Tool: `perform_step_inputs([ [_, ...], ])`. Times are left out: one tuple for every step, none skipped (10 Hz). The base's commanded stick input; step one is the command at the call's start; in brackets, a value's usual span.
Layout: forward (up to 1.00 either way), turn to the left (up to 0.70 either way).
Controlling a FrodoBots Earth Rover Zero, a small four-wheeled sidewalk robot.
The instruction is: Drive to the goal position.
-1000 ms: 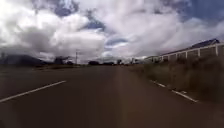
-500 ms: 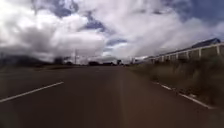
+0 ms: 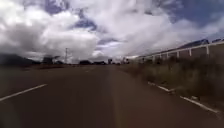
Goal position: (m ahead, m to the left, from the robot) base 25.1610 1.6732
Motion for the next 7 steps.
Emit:
perform_step_inputs([
  [0.7, 0.02],
  [0.7, 0.02],
  [0.7, 0.02],
  [0.7, 0.02],
  [0.7, 0.02],
  [0.7, 0.02],
  [0.7, 0.02],
])
